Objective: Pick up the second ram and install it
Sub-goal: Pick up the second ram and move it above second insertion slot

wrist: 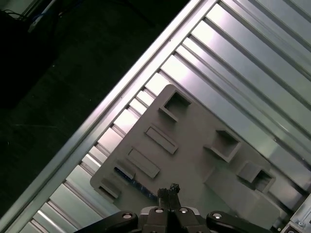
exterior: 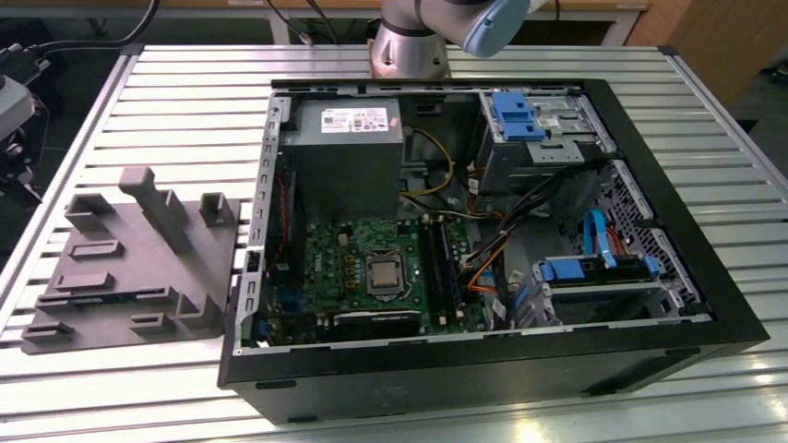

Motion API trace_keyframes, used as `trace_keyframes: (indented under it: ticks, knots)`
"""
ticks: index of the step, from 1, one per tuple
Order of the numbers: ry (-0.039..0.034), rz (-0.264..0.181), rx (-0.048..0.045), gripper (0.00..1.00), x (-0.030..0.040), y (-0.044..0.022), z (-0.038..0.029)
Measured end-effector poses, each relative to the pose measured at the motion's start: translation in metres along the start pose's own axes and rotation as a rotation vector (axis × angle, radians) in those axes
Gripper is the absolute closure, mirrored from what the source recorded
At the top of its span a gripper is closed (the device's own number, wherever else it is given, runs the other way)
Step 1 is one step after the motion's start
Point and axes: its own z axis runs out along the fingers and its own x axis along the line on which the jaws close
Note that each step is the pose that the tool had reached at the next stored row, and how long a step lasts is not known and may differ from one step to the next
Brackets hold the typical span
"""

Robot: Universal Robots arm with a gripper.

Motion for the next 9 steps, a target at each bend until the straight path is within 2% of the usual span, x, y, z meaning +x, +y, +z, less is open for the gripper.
trace_keyframes:
  ticks: [9]
  knots:
    - [0.0029, -0.067, -0.0015, 0.89, 0.0001, 0.0001, 0.0001]
